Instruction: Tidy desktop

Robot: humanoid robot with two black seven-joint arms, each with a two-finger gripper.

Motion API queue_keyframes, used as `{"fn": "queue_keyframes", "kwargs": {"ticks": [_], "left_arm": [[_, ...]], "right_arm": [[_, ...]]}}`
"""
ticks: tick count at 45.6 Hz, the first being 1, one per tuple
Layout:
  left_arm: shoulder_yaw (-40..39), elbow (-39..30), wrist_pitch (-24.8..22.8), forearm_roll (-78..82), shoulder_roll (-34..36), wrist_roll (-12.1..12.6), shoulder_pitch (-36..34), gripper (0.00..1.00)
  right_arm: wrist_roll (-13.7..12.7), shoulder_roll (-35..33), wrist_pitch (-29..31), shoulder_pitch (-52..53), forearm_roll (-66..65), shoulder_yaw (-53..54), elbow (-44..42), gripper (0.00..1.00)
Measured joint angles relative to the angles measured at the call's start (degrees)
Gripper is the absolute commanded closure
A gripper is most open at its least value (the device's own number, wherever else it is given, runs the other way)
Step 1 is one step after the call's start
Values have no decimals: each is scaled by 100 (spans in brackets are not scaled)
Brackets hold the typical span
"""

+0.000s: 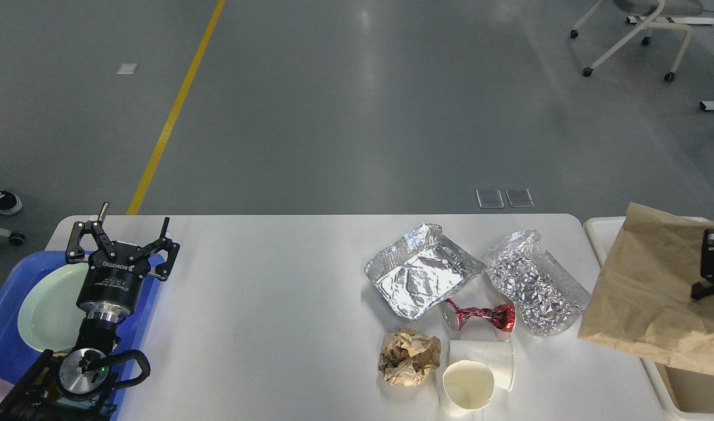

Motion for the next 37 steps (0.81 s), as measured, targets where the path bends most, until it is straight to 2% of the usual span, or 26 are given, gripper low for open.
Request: {"fn": "queue_keyframes", "kwargs": {"ticks": [12, 17, 23, 28, 37], "left_arm": [[0, 0, 0, 0, 0, 0, -5, 4], [0, 0, 0, 0, 0, 0, -5, 4], [0, 0, 0, 0, 0, 0, -3, 4], [0, 3, 0, 0, 0, 0, 2, 4], [0, 3, 0, 0, 0, 0, 2, 4]], "right_arm": [[-4, -593, -1508, -1905, 76, 673, -1387, 100], [0, -736, -2248, -3073, 152, 1373, -1979, 100], [1, -725, -2833, -4423, 179, 2414, -2780, 100], [0, -366, -3126, -5824, 183, 3462, -3817, 100], [-24, 774, -3726, -8158, 199, 4973, -5924, 100]]}}
